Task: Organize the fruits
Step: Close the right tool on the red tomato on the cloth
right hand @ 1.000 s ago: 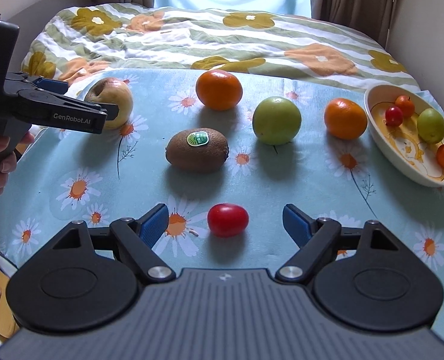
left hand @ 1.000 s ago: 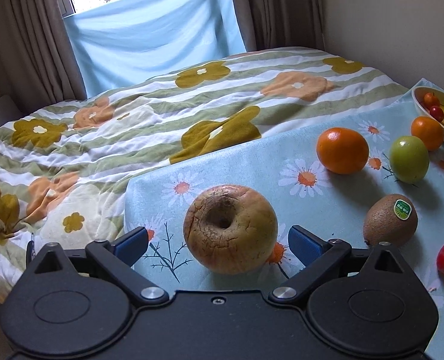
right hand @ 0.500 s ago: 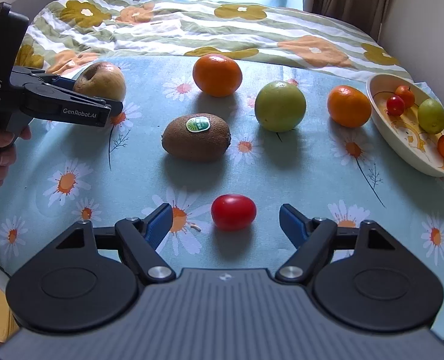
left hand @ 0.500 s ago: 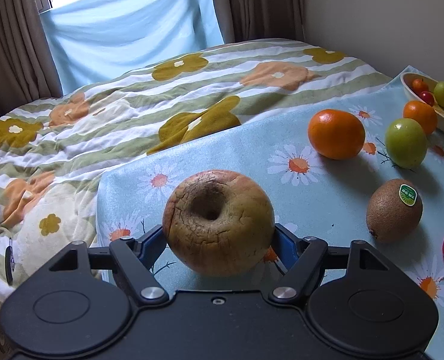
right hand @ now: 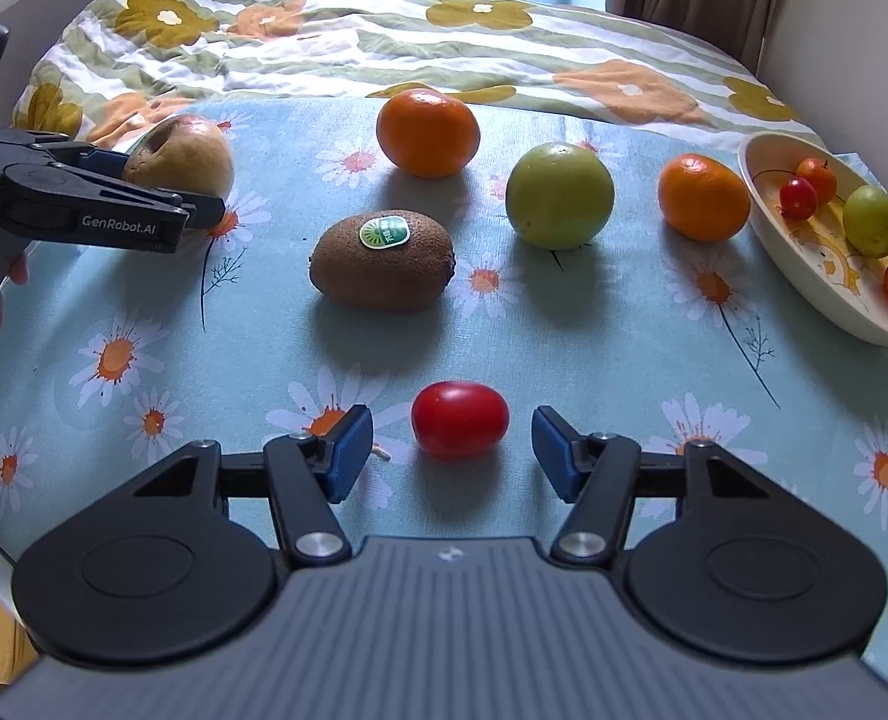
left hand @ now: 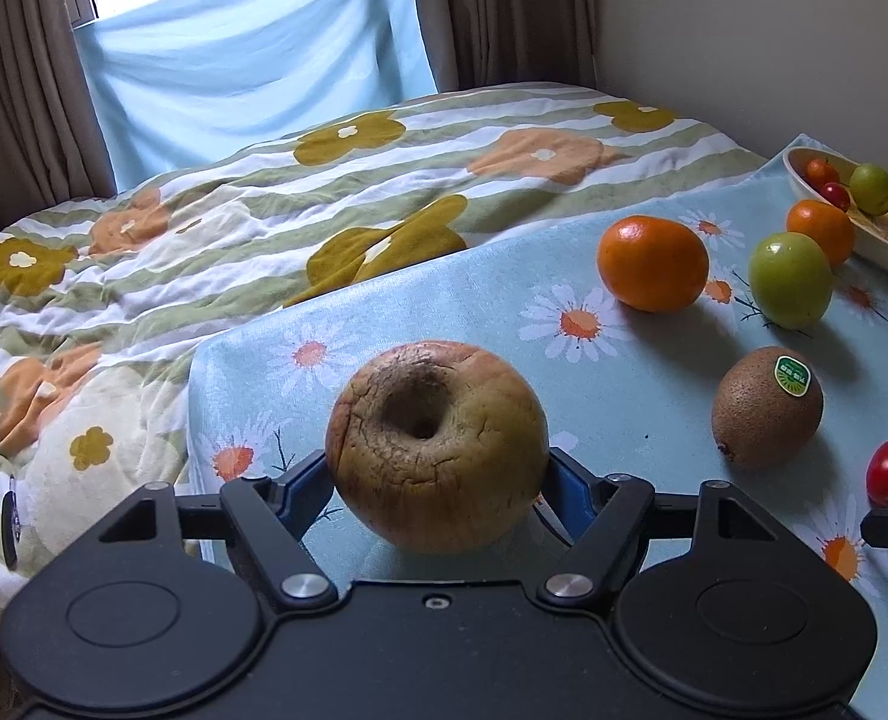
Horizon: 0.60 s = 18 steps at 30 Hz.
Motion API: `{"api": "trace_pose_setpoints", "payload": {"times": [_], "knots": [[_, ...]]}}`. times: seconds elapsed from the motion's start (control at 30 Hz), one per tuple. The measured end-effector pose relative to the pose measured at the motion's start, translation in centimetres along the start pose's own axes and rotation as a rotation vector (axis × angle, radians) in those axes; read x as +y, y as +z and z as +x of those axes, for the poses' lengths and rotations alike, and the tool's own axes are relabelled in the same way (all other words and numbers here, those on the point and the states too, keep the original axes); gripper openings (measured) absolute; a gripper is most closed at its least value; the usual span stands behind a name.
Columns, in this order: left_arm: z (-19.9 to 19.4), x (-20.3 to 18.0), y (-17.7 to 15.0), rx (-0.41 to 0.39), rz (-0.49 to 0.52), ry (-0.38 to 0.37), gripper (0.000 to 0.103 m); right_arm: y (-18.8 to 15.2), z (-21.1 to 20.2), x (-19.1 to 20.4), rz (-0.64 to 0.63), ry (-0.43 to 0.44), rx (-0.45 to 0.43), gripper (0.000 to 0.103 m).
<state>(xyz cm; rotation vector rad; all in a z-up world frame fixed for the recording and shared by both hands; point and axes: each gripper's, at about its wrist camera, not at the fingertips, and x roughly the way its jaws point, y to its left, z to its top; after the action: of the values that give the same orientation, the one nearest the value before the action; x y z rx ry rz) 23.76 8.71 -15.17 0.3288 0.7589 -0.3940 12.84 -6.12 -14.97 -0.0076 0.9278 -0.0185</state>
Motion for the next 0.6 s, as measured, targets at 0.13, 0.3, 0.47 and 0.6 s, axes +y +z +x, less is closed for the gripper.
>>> {"api": "trace_pose_setpoints", "payload": {"times": [0.13, 0.3, 0.47, 0.6], "knots": [[-0.3, -0.3, -0.3, -0.006, -0.002, -0.003, 0.079, 0.0, 0.2, -0.1, -0.003, 0.001, -0.002, 0.069], [-0.9, -0.5, -0.6, -0.022, -0.004, -0.003, 0.079, 0.1, 0.4, -0.3, -0.009, 0.002, -0.003, 0.063], [-1.2, -0.7, -0.8, -0.035, -0.007, -0.009, 0.078, 0.0, 0.6, -0.3, -0.007, 0.009, 0.001, 0.053], [-1.7, -0.7, -0.8, -0.058, -0.011, -0.012, 0.078, 0.0, 0.4, -0.3, -0.010, 0.019, -0.009, 0.051]]}}
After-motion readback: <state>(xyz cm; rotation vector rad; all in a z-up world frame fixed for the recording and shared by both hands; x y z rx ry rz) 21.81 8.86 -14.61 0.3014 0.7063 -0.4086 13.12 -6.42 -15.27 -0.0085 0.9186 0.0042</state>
